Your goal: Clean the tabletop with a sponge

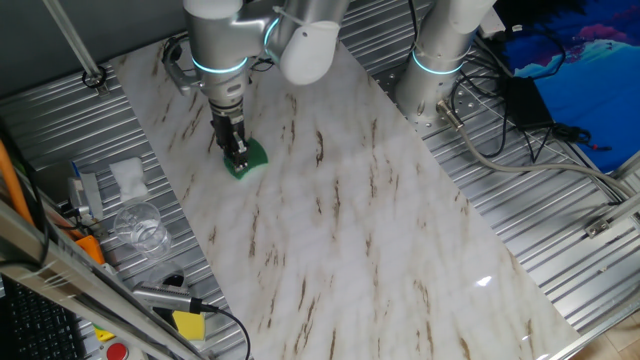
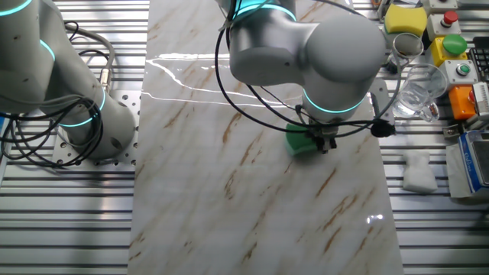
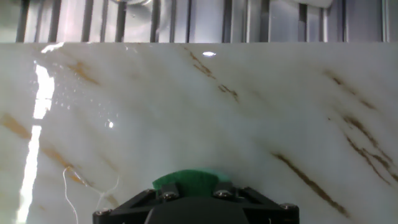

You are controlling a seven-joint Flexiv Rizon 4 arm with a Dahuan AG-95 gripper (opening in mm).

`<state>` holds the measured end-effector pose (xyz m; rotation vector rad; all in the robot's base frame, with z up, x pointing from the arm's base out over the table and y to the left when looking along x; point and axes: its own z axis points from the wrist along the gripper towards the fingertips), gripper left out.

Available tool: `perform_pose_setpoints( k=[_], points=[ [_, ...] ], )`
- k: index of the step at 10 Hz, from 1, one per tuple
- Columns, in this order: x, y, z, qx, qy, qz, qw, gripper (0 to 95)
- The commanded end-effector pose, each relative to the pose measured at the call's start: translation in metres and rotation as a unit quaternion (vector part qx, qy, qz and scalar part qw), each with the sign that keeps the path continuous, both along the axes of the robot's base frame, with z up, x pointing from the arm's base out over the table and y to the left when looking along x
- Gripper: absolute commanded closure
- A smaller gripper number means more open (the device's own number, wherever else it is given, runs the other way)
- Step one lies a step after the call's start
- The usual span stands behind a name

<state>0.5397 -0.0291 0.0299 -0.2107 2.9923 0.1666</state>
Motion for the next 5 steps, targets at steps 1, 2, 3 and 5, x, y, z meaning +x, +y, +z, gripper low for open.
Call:
perform_pose_setpoints(
  k=[1, 2, 3, 5],
  points=[
    [0.0002, 0.0005, 0.0001, 0.001, -0.003, 0.018, 0.9998, 19.0],
    [0.0001, 0.0002, 0.0002, 0.000, -0.004, 0.021, 0.9998, 19.0],
    [0.0000, -0.0003, 0.0004, 0.001, -0.004, 0.024, 0.9997, 19.0],
    [-0.0010, -0.0056, 0.0022, 0.003, -0.006, 0.030, 0.9995, 19.0]
  ],
)
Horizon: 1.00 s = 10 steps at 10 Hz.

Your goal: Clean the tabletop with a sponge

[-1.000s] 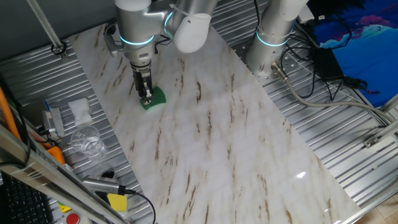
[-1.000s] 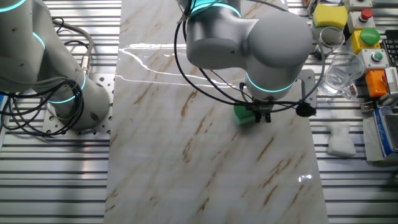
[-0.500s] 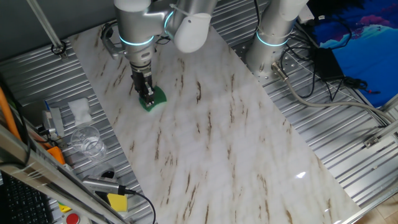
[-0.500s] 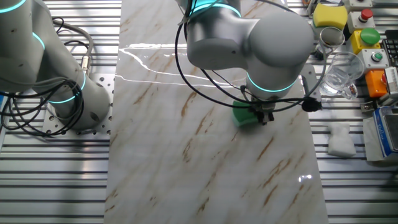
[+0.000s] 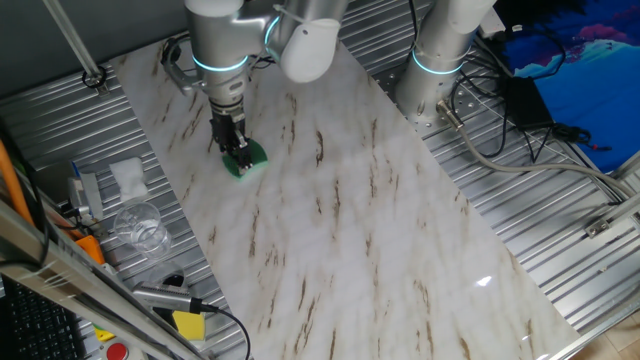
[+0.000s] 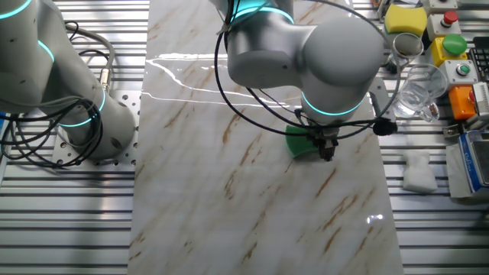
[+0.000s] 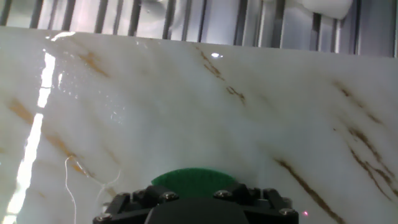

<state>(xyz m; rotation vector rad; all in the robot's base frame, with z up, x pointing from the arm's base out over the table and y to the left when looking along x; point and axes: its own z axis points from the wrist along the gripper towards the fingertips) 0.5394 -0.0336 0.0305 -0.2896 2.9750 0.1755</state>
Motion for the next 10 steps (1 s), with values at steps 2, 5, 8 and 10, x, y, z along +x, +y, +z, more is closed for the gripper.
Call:
perform_pose_setpoints(
  k=[2, 5, 8, 10],
  points=[
    [-0.004, -0.014, 0.006, 0.004, 0.002, 0.011, 0.9999, 19.0],
    [-0.006, -0.028, 0.005, 0.004, 0.001, 0.014, 0.9999, 38.0],
    [-0.006, -0.029, 0.004, 0.006, 0.005, -0.001, 1.0000, 76.0],
    [-0.006, -0.029, 0.004, 0.007, 0.008, -0.008, 0.9999, 95.0]
  ],
)
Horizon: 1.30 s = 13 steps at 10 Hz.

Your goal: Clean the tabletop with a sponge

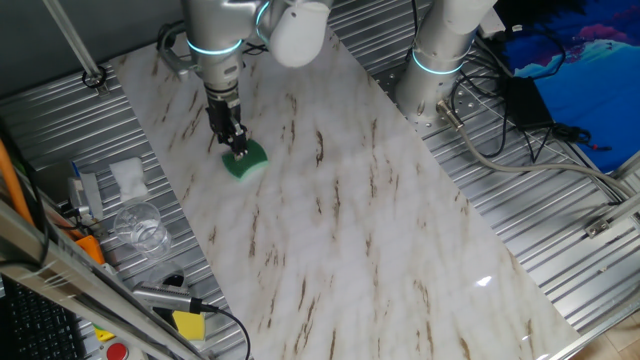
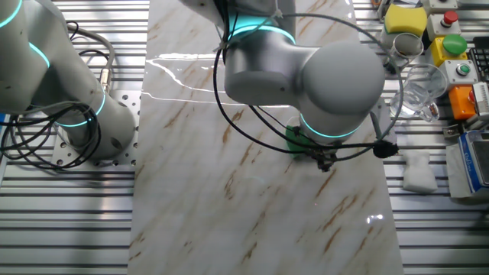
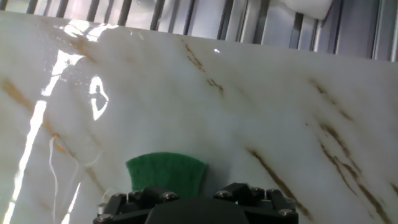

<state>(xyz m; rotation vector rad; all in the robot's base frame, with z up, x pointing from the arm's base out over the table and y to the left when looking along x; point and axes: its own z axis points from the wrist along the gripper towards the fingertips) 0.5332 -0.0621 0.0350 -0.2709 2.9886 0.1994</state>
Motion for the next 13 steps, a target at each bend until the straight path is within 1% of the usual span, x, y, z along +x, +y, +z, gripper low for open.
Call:
perform_pose_setpoints(
  k=[1, 3, 6, 11, 13],
  points=[
    [-0.0012, -0.0002, -0.0008, 0.000, 0.002, -0.006, 1.0000, 95.0],
    [-0.0015, -0.0001, -0.0007, 0.000, 0.002, -0.008, 1.0000, 95.0],
    [-0.0014, 0.0005, -0.0004, 0.001, 0.010, -0.013, 0.9999, 95.0],
    [-0.0022, 0.0014, -0.0007, 0.001, 0.016, -0.013, 0.9998, 95.0],
    [-0.0044, 0.0070, -0.0001, 0.000, 0.017, -0.017, 0.9997, 95.0]
  ],
)
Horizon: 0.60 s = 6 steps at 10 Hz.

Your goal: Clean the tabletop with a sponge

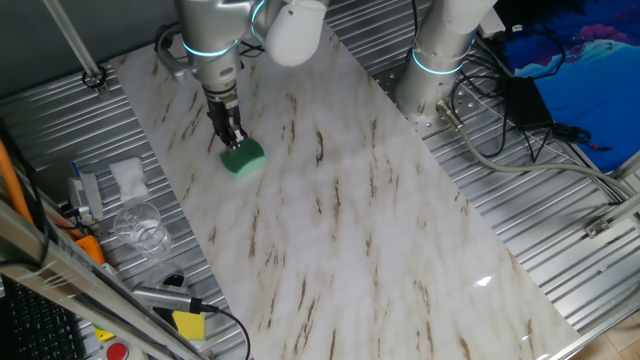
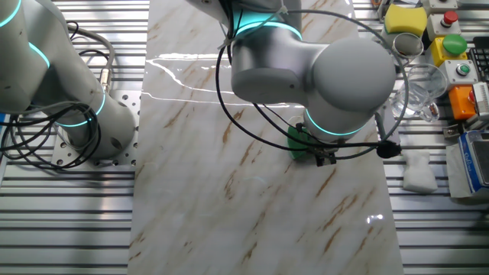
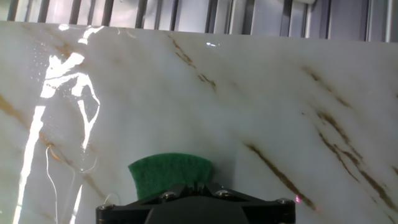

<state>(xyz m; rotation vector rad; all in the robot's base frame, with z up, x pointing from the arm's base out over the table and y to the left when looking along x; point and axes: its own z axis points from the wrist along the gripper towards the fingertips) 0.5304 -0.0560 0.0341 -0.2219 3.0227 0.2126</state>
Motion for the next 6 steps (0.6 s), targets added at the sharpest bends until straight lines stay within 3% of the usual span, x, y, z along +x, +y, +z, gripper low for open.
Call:
perform_pose_setpoints(
  k=[1, 6],
  points=[
    [-0.0029, 0.0054, 0.0005, -0.004, 0.000, -0.004, 1.0000, 95.0],
    [-0.0019, 0.0080, 0.0000, 0.000, -0.003, -0.007, 1.0000, 95.0]
  ],
)
